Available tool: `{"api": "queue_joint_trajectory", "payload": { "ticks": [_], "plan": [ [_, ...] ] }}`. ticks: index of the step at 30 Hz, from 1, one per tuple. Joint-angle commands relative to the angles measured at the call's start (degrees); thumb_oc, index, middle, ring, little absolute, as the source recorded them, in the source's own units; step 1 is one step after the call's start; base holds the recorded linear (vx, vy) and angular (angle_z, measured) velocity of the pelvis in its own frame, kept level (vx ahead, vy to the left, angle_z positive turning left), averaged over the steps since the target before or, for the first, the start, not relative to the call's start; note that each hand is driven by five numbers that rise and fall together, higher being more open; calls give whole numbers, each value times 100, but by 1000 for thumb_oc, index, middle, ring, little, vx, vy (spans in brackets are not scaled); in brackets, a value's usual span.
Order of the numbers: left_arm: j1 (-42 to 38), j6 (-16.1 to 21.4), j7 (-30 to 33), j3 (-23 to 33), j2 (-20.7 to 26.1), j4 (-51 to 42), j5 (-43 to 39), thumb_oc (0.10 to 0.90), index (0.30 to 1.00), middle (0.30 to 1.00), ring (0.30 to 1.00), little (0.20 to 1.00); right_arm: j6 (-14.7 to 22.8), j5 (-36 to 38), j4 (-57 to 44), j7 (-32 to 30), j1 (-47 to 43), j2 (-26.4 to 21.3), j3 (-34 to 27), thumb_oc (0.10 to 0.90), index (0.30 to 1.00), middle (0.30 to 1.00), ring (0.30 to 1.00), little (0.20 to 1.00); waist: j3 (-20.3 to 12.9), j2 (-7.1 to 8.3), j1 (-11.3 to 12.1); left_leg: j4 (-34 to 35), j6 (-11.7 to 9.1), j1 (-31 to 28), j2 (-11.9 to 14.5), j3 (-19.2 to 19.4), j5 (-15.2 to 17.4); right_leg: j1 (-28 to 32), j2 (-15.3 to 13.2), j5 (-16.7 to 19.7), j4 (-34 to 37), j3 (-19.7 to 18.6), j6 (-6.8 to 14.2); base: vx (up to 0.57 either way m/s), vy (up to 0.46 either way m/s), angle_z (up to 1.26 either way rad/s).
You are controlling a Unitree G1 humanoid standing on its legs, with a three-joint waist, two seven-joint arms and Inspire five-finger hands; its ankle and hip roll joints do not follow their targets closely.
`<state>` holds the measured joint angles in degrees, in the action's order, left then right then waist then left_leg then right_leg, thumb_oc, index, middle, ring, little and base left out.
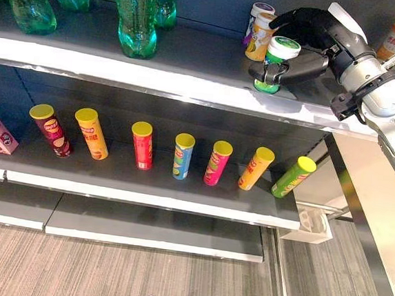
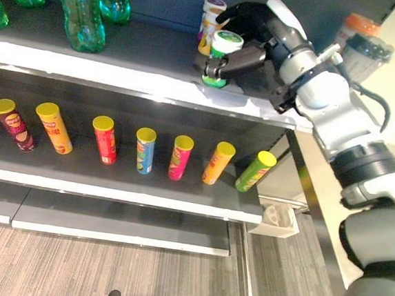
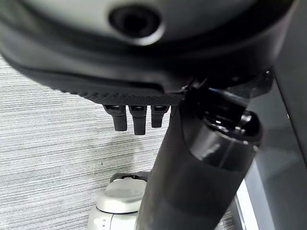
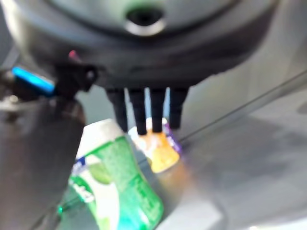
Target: Put the goods on the table back onto the shelves and tidy them up.
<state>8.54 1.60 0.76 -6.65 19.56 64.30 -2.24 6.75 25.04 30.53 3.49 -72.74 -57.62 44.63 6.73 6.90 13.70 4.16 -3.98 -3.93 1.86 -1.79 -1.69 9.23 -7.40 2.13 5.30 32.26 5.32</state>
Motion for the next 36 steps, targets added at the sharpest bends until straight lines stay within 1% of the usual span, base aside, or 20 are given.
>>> {"api": "queue_joint_trajectory", "payload": {
  "ticks": [1, 7, 13, 14, 17, 18, 20, 23, 24, 25, 26, 27, 28, 29, 30, 31, 32, 33, 34, 36],
  "plan": [
    [-7, 195, 115, -297, 383, 4, -151, 800, 900, 900, 900, 900, 222, 57, 135, -441, -1090, 196, -27, 800, 900, 900, 900, 900, -352, 103, 137, 19, -449, 286, 605, 503, -1, 14, -815, -37, -454, -62, 635, -8, -13, -4],
    [-2, 182, 109, -295, 371, 0, -164, 800, 900, 900, 900, 900, 266, 156, 35, -581, -1038, 135, -249, 800, 900, 900, 900, 900, -368, 75, 80, 21, -452, 263, 617, 530, 0, 20, -809, -34, -438, -96, 638, -4, -7, -6],
    [-13, 147, 124, -296, 348, 28, -167, 800, 900, 900, 900, 900, 465, 519, -337, -833, -773, 46, -886, 800, 900, 900, 900, 900, -406, 42, 3, 27, -448, 216, 638, 578, 29, 22, -800, -38, -429, -147, 638, 1, -4, -2],
    [3, 128, 124, -286, 321, 20, -164, 800, 900, 900, 900, 900, 549, 694, -500, -900, -652, 14, -1145, 800, 900, 900, 900, 900, -425, 16, -26, 31, -450, 195, 647, 596, 42, 26, -793, -47, -432, -162, 639, 1, -11, -3],
    [20, 116, 128, -273, 302, 7, -148, 800, 900, 900, 900, 900, 643, 790, -671, -1007, -524, -27, -1428, 800, 900, 900, 900, 900, -446, -1, -51, 33, -452, 177, 658, 633, 52, 31, -787, -52, -422, -185, 639, -7, -10, -4],
    [21, 116, 128, -274, 306, 7, -148, 800, 900, 900, 900, 900, 641, 788, -677, -1008, -513, -28, -1438, 800, 900, 900, 900, 900, -447, 3, -48, 34, -452, 176, 658, 635, 53, 31, -788, -52, -422, -187, 639, 1, -6, -8],
    [13, 103, 151, -262, 277, 1, -129, 800, 900, 900, 900, 900, 781, 787, -960, -1207, -356, -128, -1817, 800, 900, 900, 900, 900, -487, -32, -104, 35, -460, 150, 678, 678, 64, 28, -771, -56, -392, -211, 640, 8, -9, -11],
    [9, 102, 177, -232, 249, 10, -110, 800, 900, 900, 900, 900, 904, 754, -1232, -1374, -151, -224, -2168, 800, 900, 900, 900, 900, -503, -60, -160, 37, -466, 125, 695, 717, 78, 20, -754, -48, -360, -255, 642, -9, -5, -8],
    [6, 100, 199, -180, 217, 30, -74, 800, 900, 900, 900, 900, 998, 705, -1671, -1466, 257, -301, -2594, 800, 900, 900, 900, 900, -513, -86, -234, 37, -462, 96, 705, 770, 92, 7, -745, -35, -344, -304, 646, -21, -6, -6],
    [3, 91, 205, -163, 193, 27, -56, 800, 900, 900, 900, 900, 1033, 722, -1940, -1472, 494, -305, -2806, 800, 900, 900, 900, 900, -512, -111, -278, 41, -460, 81, 709, 793, 97, -3, -744, -27, -335, -332, 650, -14, -2, -5],
    [8, 91, 205, -173, 219, 26, -55, 800, 900, 900, 900, 900, 1021, 710, -1982, -1477, 574, -304, -2877, 800, 900, 900, 900, 900, -519, -89, -263, 41, -460, 79, 710, 796, 98, -4, -743, -26, -334, -335, 650, -23, 2, -6],
    [7, 90, 209, -132, 173, -2, -20, 800, 900, 900, 900, 900, 1097, 742, -2432, -1440, 1047, -321, -3279, 800, 900, 900, 900, 900, -539, -120, -362, 55, -440, 91, 699, 827, 80, -41, -764, 6, -316, -355, 653, -24, 0, -9],
    [13, 85, 196, -99, 129, -42, 3, 800, 900, 900, 900, 900, 1128, 784, -2679, -1362, 1349, -290, -3478, 800, 900, 900, 900, 900, -528, -159, -423, 55, -438, 83, 698, 859, 85, -64, -770, 13, -313, -375, 657, -30, -1, -13],
    [27, 79, 191, -93, 156, -78, 39, 800, 900, 900, 900, 900, 1094, 774, -3008, -1298, 1793, -280, -3789, 800, 900, 900, 900, 900, -538, -146, -448, 58, -436, 58, 706, 895, 93, -76, -770, 24, -309, -412, 661, -28, -8, -21],
    [30, 82, 165, -16, 71, -173, 68, 800, 900, 900, 900, 900, 1102, 909, -3421, -1077, 2471, -147, -4152, 800, 900, 900, 900, 900, -518, -235, -590, 59, -427, 28, 712, 958, 106, -107, -777, 42, -293, -483, 664, -20, -6, -20],
    [45, 78, 164, -46, 123, -181, 71, 800, 900, 900, 900, 900, 1077, 903, -3508, -1067, 2646, -127, -4301, 800, 900, 900, 900, 900, -537, -194, -547, 60, -429, 23, 716, 966, 109, -109, -773, 43, -293, -491, 663, -18, -8, -23],
    [50, 78, 142, -18, 97, -235, 99, 800, 900, 900, 900, 900, 1049, 923, -3750, -943, 3093, -45, -4516, 800, 900, 900, 900, 900, -531, -228, -609, 63, -424, 3, 722, 1007, 115, -128, -776, 50, -287, -525, 668, -19, -13, -24],
    [62, 86, 89, 17, 62, -337, 148, 800, 900, 900, 900, 900, 989, 1052, -4059, -697, 3786, 187, -4831, 800, 900, 900, 900, 900, -510, -301, -743, 62, -416, -20, 740, 1064, 119, -160, -777, 56, -276, -589, 666, -25, -28, -40],
    [81, 96, 56, 10, 93, -408, 166, 800, 900, 900, 900, 900, 922, 1083, -4225, -557, 4268, 332, -5057, 800, 900, 900, 900, 900, -522, -295, -746, 68, -409, -44, 748, 1117, 127, -181, -774, 66, -268, -630, 667, -27, -35, -46],
    [79, 106, -7, 57, 123, -506, 185, 800, 900, 900, 900, 900, 805, 1263, -4404, -229, 4895, 466, -5221, 800, 900, 900, 900, 900, -504, -350, -873, 72, -395, -94, 770, 1218, 142, -240, -762, 87, -242, -762, 677, -21, -36, -48]
  ]
}}
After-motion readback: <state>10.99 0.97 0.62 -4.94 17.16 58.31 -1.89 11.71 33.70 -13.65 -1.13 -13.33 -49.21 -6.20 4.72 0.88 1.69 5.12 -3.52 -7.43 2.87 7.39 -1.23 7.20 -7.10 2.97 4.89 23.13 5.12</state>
